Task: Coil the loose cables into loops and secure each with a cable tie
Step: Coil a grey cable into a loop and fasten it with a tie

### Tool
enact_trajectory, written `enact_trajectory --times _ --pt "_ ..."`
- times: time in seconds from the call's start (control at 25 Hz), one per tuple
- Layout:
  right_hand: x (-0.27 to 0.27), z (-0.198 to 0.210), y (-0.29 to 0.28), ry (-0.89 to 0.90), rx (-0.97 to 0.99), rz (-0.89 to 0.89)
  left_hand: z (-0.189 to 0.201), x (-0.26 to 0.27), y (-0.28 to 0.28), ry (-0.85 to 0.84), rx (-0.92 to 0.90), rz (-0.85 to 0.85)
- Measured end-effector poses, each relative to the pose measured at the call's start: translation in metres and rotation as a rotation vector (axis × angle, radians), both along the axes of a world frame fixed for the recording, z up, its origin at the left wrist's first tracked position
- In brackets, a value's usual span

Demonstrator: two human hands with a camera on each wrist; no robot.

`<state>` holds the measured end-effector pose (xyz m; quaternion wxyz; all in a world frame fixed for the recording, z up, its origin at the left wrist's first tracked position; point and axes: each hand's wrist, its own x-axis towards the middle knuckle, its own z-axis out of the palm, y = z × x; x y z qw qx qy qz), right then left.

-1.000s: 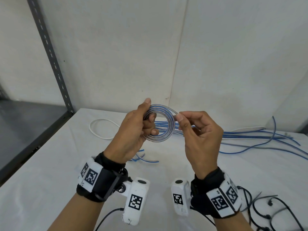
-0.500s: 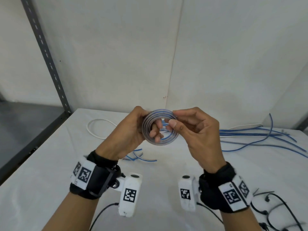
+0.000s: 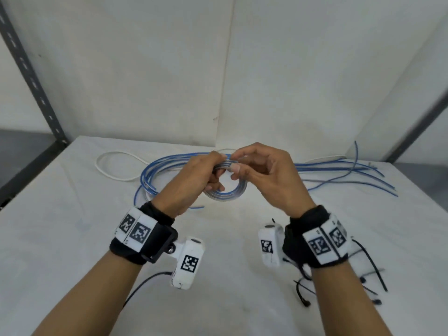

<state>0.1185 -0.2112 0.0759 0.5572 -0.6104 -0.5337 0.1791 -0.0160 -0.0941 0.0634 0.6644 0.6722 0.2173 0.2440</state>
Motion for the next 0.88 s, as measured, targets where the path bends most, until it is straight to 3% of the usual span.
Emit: enact_trajectory --times 0.12,0.24,0.32,0.48,0.6,0.76,0.88 --pt "0.030 -0.002 -0.027 -0.109 -0.199 -0.156 -0.005 0.007 -0.008 0.066 0.063 0.022" --pt "0.058 -0.027 -0.054 -0.413 -0.668 -0.279 -0.006 0.010 -0.015 0.086 0.081 0.001" --pt "0.062 -0.047 -0.060 -0.490 -0.930 -0.300 -0.005 0.010 -0.020 0.088 0.095 -0.009" --pt "0.062 -0.069 -0.050 -0.519 -1.120 -0.295 -0.007 0.011 -0.017 0.085 0.093 -0.013" --pt "0.067 -0.055 -0.044 -0.430 -1.017 -0.293 -0.009 0.011 -0.011 0.068 0.036 -0.011" --pt "0.058 -0.001 -0.042 -0.131 -0.397 -0.323 -0.011 0.012 -0.002 0.054 -0.003 0.062" --pt "0.026 0.030 -0.031 0.196 0.029 -0.137 -0.011 0.007 0.004 0.037 0.052 0.115"
